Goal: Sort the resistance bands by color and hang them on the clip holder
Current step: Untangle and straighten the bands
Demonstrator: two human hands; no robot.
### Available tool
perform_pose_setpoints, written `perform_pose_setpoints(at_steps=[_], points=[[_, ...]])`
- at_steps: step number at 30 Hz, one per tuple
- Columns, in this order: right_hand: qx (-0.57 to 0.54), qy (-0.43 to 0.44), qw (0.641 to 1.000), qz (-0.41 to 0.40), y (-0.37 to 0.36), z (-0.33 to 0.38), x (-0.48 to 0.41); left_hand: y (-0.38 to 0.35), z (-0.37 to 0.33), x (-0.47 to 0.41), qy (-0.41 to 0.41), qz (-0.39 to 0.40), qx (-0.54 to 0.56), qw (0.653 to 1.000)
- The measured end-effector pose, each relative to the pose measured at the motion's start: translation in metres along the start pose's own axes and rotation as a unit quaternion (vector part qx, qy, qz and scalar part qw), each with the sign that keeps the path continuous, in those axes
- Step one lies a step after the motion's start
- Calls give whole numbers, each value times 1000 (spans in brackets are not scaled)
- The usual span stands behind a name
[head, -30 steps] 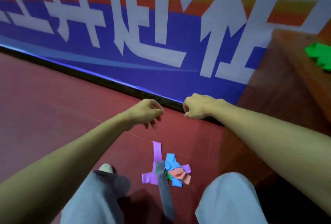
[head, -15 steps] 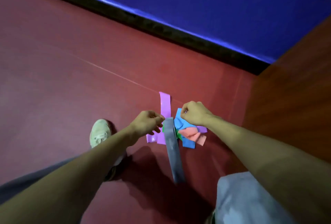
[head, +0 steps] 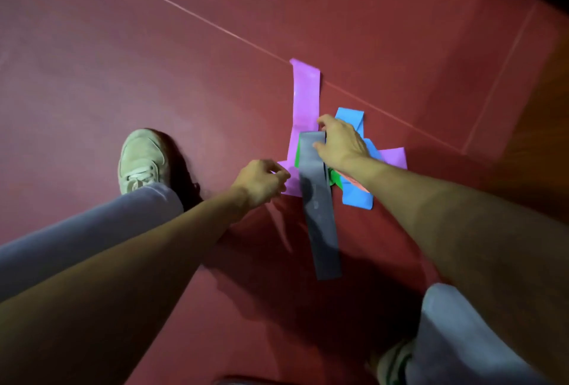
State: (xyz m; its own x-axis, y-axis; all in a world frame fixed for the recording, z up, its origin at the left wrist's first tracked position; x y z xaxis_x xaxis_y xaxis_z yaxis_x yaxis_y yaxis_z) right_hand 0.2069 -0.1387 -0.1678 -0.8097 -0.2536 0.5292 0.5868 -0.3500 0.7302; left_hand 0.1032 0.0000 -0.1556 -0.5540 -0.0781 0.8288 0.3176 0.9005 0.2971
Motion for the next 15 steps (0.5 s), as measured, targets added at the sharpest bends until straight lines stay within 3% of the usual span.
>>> perform_pose_setpoints(at_steps=[4, 10, 15], points=[[27, -33, 997, -60, -2, -1, 7, -4, 9, -8, -2, -3, -20, 1000], [58, 20, 993, -102, 42, 17, 34, 17, -21, 16, -37, -5, -58, 998], [-30, 33, 998, -48, 81, 36, 75, 44, -67, 69, -77, 0, -85, 993]])
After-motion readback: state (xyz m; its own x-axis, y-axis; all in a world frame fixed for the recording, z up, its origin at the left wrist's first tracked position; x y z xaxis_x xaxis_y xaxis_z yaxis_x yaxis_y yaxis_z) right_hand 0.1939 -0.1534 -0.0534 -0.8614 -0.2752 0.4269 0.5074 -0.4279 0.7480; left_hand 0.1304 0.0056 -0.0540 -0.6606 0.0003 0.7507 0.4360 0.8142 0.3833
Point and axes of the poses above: each hand's wrist, its own x-axis away from the middle knuckle, its own y-axis out of the back of the hand, z = x × y, the point moved 10 cm from there along -x, towards the middle knuckle, and after that the axes turned 4 degrees about y, right-handed, at the moved point
